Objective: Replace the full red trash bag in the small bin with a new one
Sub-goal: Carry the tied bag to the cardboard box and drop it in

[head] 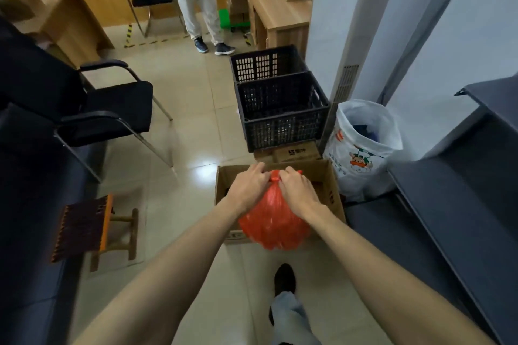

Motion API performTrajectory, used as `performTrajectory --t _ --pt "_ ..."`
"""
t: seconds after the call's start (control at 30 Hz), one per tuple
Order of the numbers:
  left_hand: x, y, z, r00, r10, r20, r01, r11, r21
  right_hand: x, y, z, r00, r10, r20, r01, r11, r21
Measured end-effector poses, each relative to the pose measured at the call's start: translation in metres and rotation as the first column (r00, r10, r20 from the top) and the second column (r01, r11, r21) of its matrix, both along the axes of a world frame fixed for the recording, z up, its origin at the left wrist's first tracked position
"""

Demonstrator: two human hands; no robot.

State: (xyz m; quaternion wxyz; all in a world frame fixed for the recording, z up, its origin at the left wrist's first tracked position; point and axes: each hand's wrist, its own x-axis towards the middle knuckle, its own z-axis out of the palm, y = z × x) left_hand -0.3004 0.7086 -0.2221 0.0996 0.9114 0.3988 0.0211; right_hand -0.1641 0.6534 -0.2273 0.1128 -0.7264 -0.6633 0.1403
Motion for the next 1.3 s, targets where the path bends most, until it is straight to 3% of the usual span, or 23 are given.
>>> performTrajectory --t 0.27,0.53,0.73,0.97,1.2,1.3 --pt "0.043 0.087 -0.091 0.999 0.018 -0.041 -0.021 0.997 -0.075 0.046 0.096 -0.082 0.999 0.013 -0.035 -0.018 0.991 -0.134" --pt "0.068 0.172 -0.266 0.996 -0.046 -0.072 0.041 0.997 -0.069 0.071 0.175 -0.241 1.000 0.011 -0.029 -0.017 0.982 -0.187" --pt "0.075 0.191 -0.349 0.994 -0.021 -0.109 0.004 0.987 -0.159 0.080 0.198 -0.334 1.000 0.002 0.010 0.001 0.973 -0.231" --pt "0.088 0.203 -0.317 0.988 -0.033 -0.154 0.014 0.992 -0.122 0.089 0.183 -0.308 0.996 -0.092 -0.021 0.086 0.980 -0.177" --pt "0.130 0.197 -0.198 0.992 -0.107 -0.067 0.094 0.981 -0.171 0.117 0.159 -0.199 0.967 -0.253 0.018 0.253 0.964 -0.076" --pt "0.150 0.180 -0.144 0.976 -0.217 -0.035 0.206 0.960 -0.189 0.130 0.136 -0.151 0.936 -0.349 0.044 0.351 0.935 -0.044"
